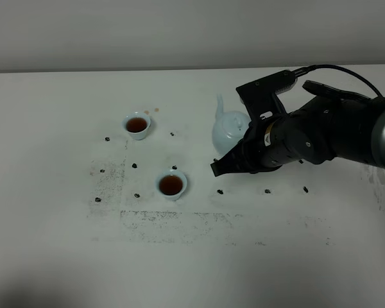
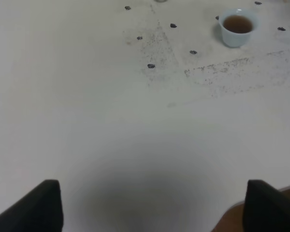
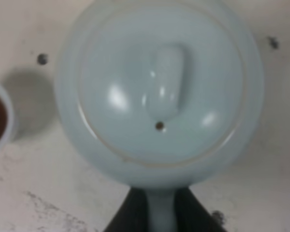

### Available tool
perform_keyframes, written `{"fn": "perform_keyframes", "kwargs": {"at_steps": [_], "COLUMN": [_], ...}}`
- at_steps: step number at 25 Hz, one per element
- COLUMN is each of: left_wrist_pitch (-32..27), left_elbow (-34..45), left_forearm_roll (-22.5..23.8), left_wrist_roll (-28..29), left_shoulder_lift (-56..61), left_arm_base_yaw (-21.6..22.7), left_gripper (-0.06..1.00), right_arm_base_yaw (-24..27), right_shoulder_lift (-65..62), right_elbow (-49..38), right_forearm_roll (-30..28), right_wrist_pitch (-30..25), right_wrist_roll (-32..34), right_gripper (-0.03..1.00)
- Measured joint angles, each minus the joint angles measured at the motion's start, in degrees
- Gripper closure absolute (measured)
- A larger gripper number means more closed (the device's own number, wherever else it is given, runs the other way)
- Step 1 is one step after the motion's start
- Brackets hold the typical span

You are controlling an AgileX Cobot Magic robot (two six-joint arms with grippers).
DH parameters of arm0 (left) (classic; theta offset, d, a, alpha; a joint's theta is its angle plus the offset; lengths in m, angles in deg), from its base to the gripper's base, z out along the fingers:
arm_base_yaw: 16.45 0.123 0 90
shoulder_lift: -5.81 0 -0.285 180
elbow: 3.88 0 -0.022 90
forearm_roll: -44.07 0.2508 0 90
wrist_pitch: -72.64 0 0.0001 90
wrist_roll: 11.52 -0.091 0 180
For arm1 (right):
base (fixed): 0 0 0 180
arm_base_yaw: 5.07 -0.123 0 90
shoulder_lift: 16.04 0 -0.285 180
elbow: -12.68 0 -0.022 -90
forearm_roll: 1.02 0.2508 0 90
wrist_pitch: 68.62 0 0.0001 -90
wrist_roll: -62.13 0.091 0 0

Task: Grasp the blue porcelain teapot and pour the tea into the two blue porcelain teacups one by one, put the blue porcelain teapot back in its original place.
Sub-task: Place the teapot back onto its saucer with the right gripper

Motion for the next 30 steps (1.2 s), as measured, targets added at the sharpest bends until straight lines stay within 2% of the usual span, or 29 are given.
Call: {"fn": "perform_keyframes", "kwargs": {"at_steps": [10, 13, 23, 30], "left_wrist_pitch": [0.0, 0.0, 0.0, 0.0], "left_elbow": [0.0, 0.0, 0.0, 0.0], "left_forearm_roll": [0.0, 0.0, 0.0, 0.0], "left_wrist_roll": [0.0, 0.0, 0.0, 0.0], "left_shoulder_lift": [0.0, 0.0, 0.0, 0.0], "left_arm_base_yaw": [0.0, 0.0, 0.0, 0.0], "left_gripper": [0.22, 0.22, 0.22, 0.22], "right_arm_base_yaw": [-3.12, -3.72, -3.88, -4.66], "right_shoulder_lift": [3.11, 3.49, 4.84, 5.83], "right_elbow": [-0.18, -1.24, -5.31, -6.17], "right_forearm_roll": [1.47, 1.83, 4.23, 4.58], "right_wrist_pitch": [1.39, 3.63, 8.15, 9.09], "right_wrist_roll": [0.0, 0.28, 1.08, 1.15], "right_gripper": [0.92, 0.92, 0.92, 0.92]}}
